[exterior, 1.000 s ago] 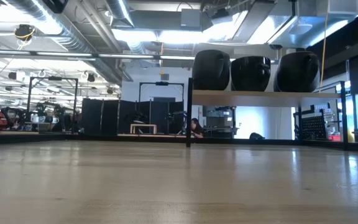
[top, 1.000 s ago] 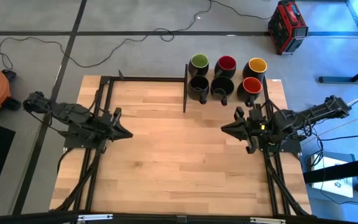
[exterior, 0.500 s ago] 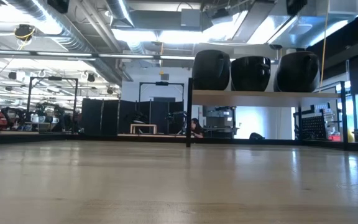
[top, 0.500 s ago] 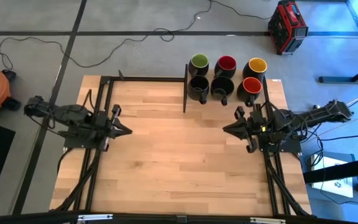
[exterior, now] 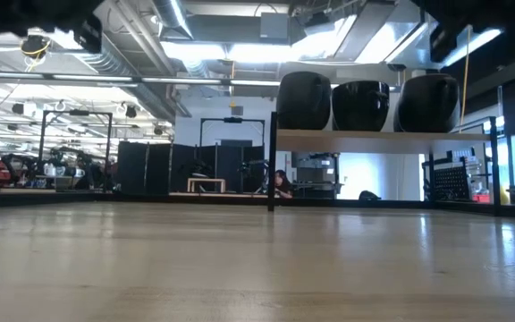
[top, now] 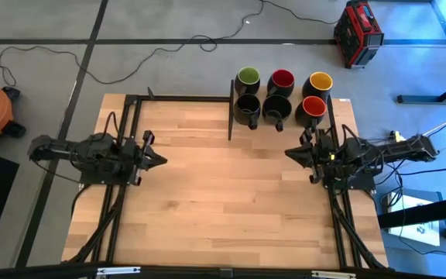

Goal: Place coffee mugs
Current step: Return to Home Position

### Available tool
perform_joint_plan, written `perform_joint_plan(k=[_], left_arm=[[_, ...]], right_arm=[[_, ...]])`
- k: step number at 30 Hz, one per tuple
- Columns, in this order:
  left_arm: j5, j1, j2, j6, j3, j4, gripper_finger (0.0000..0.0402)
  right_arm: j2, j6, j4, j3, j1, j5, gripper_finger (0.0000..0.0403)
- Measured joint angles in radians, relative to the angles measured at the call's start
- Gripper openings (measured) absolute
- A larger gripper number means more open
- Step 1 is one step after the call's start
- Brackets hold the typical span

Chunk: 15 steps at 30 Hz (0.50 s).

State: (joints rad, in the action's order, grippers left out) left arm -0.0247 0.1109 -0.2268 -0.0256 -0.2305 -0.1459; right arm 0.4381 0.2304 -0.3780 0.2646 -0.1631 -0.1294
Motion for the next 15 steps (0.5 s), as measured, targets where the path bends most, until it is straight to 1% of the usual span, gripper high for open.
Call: perform_joint_plan(k=[8,15], left_arm=[[-0.041,-0.086,0.135,-0.025,0.083,0.000,0.0015],[-0.050,-0.134,0.208,-0.052,0.156,0.001,0.0015]], right_arm=[[-0.086,0.008,-0.097,-0.137,0.000,-0.002,0.0014],[-0.144,0.025,-0.101,-0.223,0.000,-0.042,0.0014]])
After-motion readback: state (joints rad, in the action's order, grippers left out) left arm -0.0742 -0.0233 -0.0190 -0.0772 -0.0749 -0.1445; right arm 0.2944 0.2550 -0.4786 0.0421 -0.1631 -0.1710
